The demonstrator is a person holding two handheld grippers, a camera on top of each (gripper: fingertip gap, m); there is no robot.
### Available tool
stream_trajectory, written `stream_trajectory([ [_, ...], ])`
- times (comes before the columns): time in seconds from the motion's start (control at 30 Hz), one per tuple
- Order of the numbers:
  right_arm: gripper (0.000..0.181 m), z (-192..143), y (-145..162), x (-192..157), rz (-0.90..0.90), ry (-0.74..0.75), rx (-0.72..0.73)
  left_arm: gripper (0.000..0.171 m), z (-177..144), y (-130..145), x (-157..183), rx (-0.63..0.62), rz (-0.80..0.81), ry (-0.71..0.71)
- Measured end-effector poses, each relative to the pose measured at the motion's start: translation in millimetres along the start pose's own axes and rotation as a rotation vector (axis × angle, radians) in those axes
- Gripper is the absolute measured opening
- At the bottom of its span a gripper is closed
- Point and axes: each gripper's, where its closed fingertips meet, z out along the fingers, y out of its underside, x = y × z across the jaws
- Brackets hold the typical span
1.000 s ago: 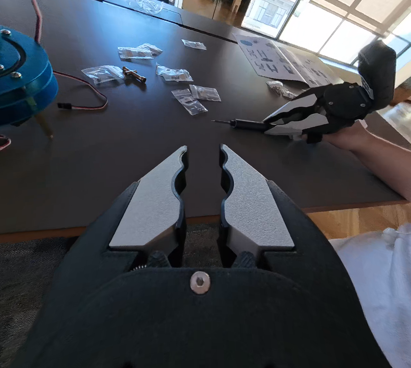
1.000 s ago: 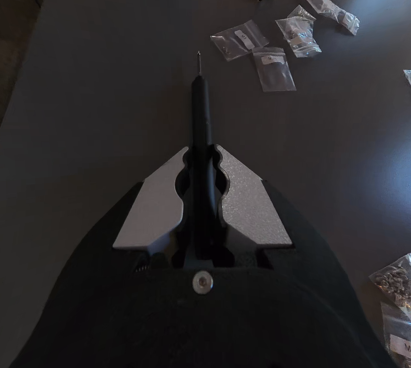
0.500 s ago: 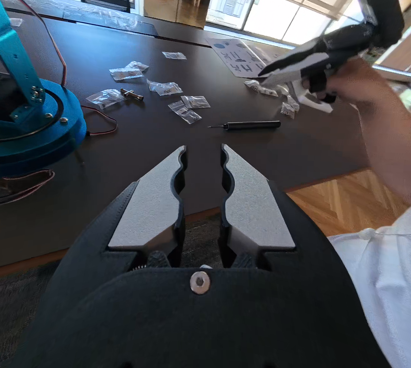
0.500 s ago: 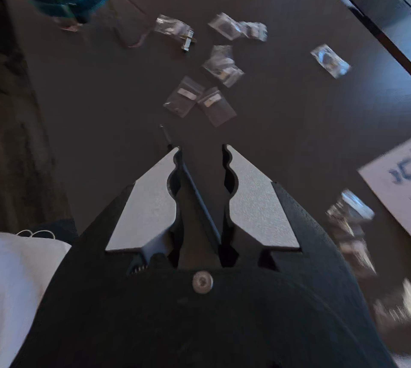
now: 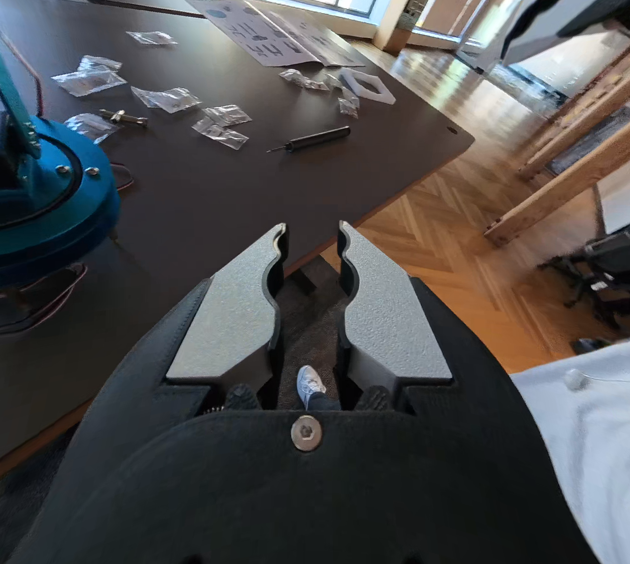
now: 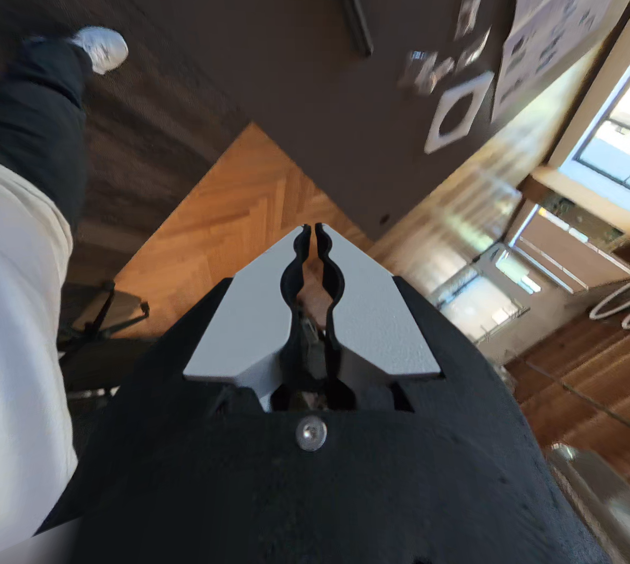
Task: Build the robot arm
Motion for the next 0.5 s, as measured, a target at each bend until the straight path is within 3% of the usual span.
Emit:
stream_trajectory([
  [0.27,0.006,-1.0,39.2,-30.8,-0.053,-0.040,-0.125,0.025,6.0,-10.7,9.8,0.015,-0.013,0.079],
  [0.4,0.008,9.5,38.1,-24.3,-0.116,-0.008,-0.163,0.025,-7.3,-19.4,-6.3,0.057,0.009,-0.024],
  [0.5,0.008,20.9,13.9,-21.7,-0.193,-0.032,-0.058,0.024,-32.1,-41.7,-25.2,0.170,-0.011,-0.145],
])
